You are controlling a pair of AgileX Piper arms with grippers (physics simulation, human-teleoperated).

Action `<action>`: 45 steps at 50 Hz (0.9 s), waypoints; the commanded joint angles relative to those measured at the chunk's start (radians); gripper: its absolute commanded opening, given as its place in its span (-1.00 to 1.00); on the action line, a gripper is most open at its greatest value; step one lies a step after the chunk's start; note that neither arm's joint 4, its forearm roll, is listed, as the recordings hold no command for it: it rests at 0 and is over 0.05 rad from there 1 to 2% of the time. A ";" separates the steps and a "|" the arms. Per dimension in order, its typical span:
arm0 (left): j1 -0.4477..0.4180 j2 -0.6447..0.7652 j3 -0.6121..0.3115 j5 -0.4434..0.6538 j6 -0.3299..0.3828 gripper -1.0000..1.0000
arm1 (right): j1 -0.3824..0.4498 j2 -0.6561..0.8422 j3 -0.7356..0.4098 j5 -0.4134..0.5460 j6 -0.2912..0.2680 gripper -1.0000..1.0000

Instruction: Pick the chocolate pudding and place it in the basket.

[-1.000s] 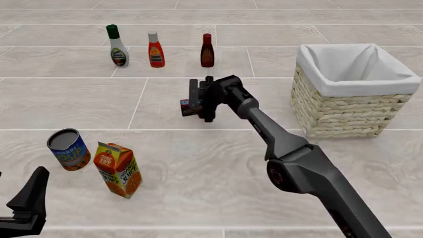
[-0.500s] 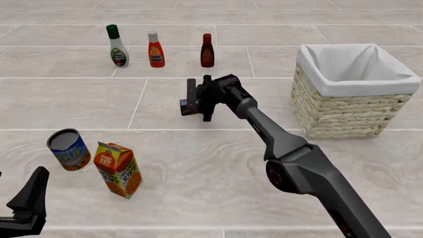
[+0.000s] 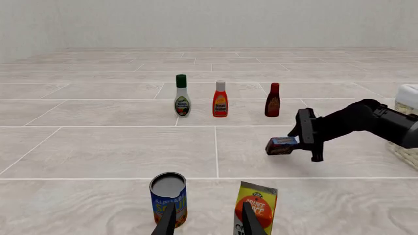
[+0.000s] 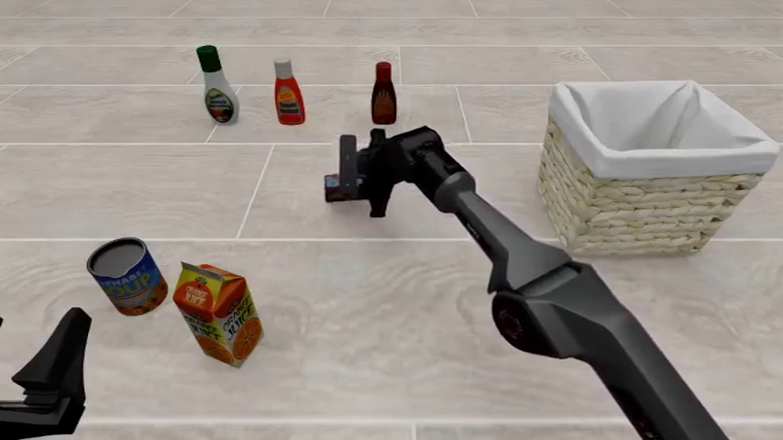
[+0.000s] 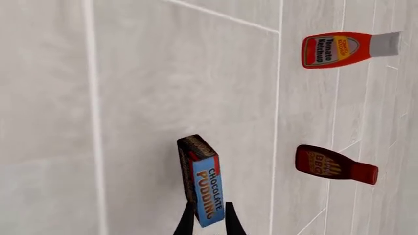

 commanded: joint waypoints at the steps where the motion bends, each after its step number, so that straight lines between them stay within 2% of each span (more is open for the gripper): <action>1: 0.001 0.000 0.001 -0.001 0.001 1.00 | 0.002 -0.063 0.014 0.015 0.006 -1.00; 2: 0.001 0.000 0.001 -0.001 0.000 1.00 | 0.001 -0.096 0.069 -0.011 0.004 -1.00; 3: 0.000 0.000 0.001 -0.002 0.001 1.00 | 0.002 -0.194 0.259 -0.102 0.002 -1.00; 4: 0.001 0.000 0.001 -0.002 0.001 1.00 | 0.003 -0.248 0.362 -0.154 0.003 -1.00; 6: 0.000 0.000 0.001 -0.002 0.001 1.00 | 0.005 -0.319 0.486 -0.207 0.001 -1.00; 10: 0.001 0.000 0.001 -0.002 0.001 1.00 | 0.008 -0.422 0.629 -0.260 0.006 -1.00; 12: 0.001 0.000 0.001 -0.002 0.001 1.00 | 0.007 -0.437 0.653 -0.270 0.004 -1.00; 16: 0.000 0.000 0.001 -0.002 0.000 1.00 | 0.007 -0.534 0.779 -0.312 0.012 -1.00; 18: 0.000 0.000 0.001 -0.002 0.000 1.00 | 0.007 -0.535 0.781 -0.313 0.012 -1.00; 20: 0.000 0.000 0.001 -0.002 0.001 1.00 | 0.001 -0.608 0.868 -0.329 0.025 -1.00; 28: 0.001 0.000 0.001 -0.001 0.001 1.00 | -0.020 -0.723 0.987 -0.352 0.032 -1.00; 32: 0.001 0.000 0.001 -0.002 0.000 1.00 | -0.031 -0.808 1.087 -0.372 0.042 -1.00; 35: 0.001 0.000 0.001 -0.001 0.000 1.00 | -0.034 -0.838 1.101 -0.368 0.068 -1.00; 37: 0.001 0.000 0.001 -0.001 0.001 1.00 | -0.037 -0.855 1.101 -0.337 0.110 -1.00; 40: 0.001 0.000 0.001 -0.002 0.000 1.00 | -0.047 -0.894 1.137 -0.354 0.106 -1.00; 42: 0.001 0.000 0.001 -0.001 0.000 1.00 | -0.038 -0.922 1.139 -0.337 0.141 -1.00; 45: 0.001 0.000 0.001 -0.002 0.001 1.00 | -0.045 -0.949 1.160 -0.338 0.143 -1.00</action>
